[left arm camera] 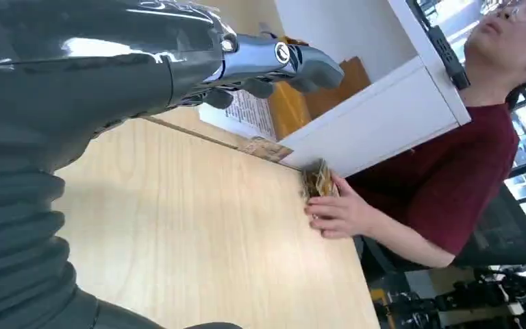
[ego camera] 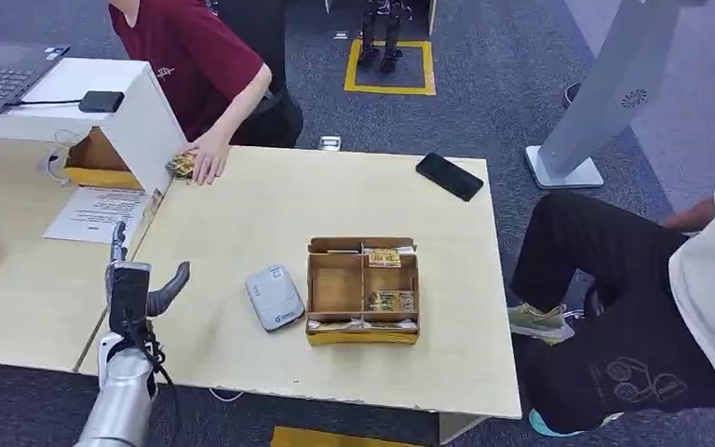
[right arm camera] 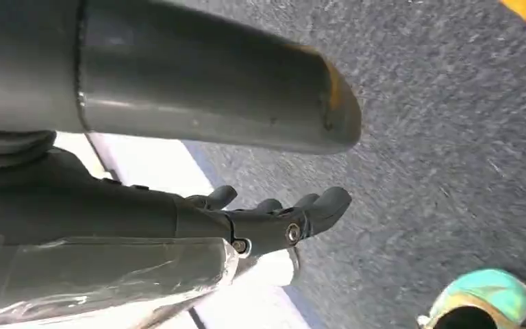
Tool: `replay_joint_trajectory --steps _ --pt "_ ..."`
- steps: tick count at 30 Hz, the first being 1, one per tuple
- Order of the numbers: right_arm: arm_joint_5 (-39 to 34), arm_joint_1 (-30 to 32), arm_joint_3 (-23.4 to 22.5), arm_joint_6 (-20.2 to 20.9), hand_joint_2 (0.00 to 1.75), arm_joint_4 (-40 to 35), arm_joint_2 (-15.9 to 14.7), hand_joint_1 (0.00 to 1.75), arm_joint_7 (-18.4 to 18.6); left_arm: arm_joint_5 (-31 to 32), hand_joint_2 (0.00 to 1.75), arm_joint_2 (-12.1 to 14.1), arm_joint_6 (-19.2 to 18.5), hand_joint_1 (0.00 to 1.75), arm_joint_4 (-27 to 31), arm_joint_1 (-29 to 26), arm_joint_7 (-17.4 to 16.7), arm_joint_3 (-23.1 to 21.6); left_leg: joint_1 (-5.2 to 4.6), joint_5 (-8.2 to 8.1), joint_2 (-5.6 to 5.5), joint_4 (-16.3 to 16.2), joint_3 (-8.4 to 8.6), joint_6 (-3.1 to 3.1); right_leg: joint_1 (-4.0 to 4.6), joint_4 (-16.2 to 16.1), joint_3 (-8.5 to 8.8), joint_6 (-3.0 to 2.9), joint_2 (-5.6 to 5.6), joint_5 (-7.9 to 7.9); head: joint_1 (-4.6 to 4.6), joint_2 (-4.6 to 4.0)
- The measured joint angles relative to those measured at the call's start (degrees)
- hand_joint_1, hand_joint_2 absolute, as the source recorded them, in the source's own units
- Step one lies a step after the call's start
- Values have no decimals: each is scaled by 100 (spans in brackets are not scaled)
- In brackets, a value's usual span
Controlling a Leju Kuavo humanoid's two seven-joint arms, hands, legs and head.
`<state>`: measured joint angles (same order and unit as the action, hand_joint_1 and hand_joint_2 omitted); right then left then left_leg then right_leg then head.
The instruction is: Pass the card to the sensor for recognition and then transmit it.
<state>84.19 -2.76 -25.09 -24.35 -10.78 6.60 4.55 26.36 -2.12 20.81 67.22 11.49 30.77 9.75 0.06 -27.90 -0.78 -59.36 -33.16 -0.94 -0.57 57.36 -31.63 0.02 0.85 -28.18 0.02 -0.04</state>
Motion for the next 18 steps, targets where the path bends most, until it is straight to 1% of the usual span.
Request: replay_joint_trajectory --steps 3,6,7,9,10,11,12,13,15,16,18 --pt "0 -1 -52 -7 0 0 0 0 -7 -20 175 -15 -55 0 400 -255 -22 0 0 0 -4 0 -3 0 0 0 -1 1 -5 0 0 0" --pt "0 0 -77 -7 0 -2 0 0 -2 -26 175 -31 -77 0 622 -341 -59 0 0 1 -4 0 -4 0 0 0 1 1 -6 0 0 0" --pt "0 0 -81 -7 0 -2 0 0 11 -91 175 -35 -180 0 685 -364 -48 0 0 1 -4 0 -4 -1 0 0 3 1 -7 1 0 0" --pt "-42 2 -107 0 0 -2 0 0 90 -350 175 -35 -585 0 924 -579 105 -40 0 1 3 0 1 0 0 0 5 1 1 2 -2 0" --pt "-74 9 -129 11 0 -2 0 0 131 -426 175 -35 -838 0 1199 -793 222 -102 0 0 10 0 2 0 0 0 4 1 9 2 -2 0" --pt "-87 19 -153 37 0 -2 0 0 193 -424 175 -44 -1005 0 1500 -1045 325 -192 0 -2 13 0 3 -2 0 0 2 1 14 1 -2 0" --pt "-101 37 -186 50 0 -2 -2 0 243 -320 175 -55 -1049 0 1813 -1320 409 -320 0 -9 15 0 2 -7 -1 -1 -1 2 16 0 -2 0" --pt "-133 58 -234 61 0 -2 -2 0 295 -129 175 -72 -974 0 2153 -1654 506 -525 0 -13 15 -1 1 -13 -3 -3 -1 14 16 -8 -2 0" --pt "-164 89 -286 54 0 -2 -2 0 310 341 175 -72 -612 0 2656 -2098 579 -901 -1 -18 6 -1 -3 -19 -9 -7 0 19 7 -13 0 0" --pt "-177 88 -315 48 0 -2 -2 0 304 659 175 -59 -314 0 2826 -2284 570 -1131 -1 -18 4 -1 -5 -20 -12 -9 -1 21 5 -13 0 0" --pt "-144 85 -374 41 0 -9 -2 0 280 1575 175 47 545 0 3048 -2537 288 -1686 -2 -24 4 -1 -4 -26 -14 -10 0 25 4 -16 0 0"
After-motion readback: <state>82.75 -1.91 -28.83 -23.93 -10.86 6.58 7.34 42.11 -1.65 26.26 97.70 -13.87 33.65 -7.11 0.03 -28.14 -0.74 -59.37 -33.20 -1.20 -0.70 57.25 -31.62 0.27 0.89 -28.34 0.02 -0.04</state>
